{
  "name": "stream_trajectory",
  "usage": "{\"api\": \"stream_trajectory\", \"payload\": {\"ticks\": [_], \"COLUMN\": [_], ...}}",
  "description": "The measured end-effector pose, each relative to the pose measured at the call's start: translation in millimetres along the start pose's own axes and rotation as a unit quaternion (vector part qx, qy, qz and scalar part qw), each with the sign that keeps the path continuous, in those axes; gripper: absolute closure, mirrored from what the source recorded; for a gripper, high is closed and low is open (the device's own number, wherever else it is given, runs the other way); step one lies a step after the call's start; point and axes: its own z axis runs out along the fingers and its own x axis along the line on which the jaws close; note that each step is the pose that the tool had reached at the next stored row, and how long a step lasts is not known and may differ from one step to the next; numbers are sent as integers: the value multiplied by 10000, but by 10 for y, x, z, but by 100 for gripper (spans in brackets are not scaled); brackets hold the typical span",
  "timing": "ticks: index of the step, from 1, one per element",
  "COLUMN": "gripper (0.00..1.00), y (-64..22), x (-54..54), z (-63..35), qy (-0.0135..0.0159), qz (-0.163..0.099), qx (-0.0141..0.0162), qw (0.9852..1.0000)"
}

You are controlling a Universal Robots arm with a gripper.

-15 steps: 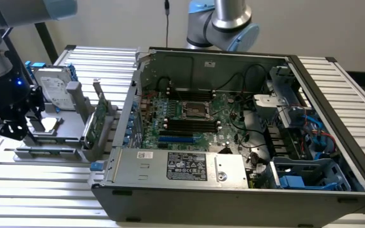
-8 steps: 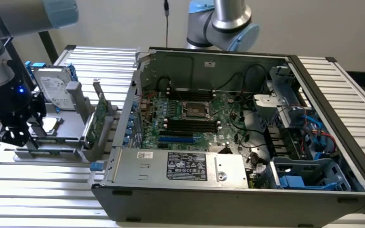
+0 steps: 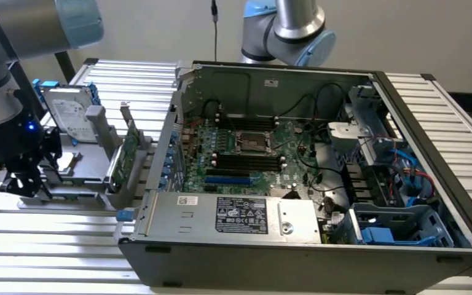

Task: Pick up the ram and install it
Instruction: 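Pick up the ram and move it above insertion slot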

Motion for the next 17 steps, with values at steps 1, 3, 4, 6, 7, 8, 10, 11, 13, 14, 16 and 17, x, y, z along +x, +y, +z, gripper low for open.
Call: {"api": "stream_trajectory", "payload": {"ticks": [1,3,4,6,7,8,10,11,13,14,16,17], "gripper": [58,58,58,58,58,58,58,58,58,58,58,58], "y": [-5,-16,-19,-21,-22,-23,-23,-23,-21,-16,-8,-5], "x": [1,0,0,-2,-2,-4,-8,-11,-16,-17,-21,-24], "z": [13,37,51,85,104,122,156,170,189,197,215,224], "qy": [-2,-5,-6,-7,-7,-7,-7,-8,-9,-9,-12,-15], "qz": [0,0,0,1,0,0,-1,0,0,0,0,0], "qx": [0,-1,-1,-1,-1,-1,-1,-1,-1,-2,-1,0], "qw": [10000,10000,10000,10000,10000,10000,10000,10000,10000,10000,10000,10000]}}
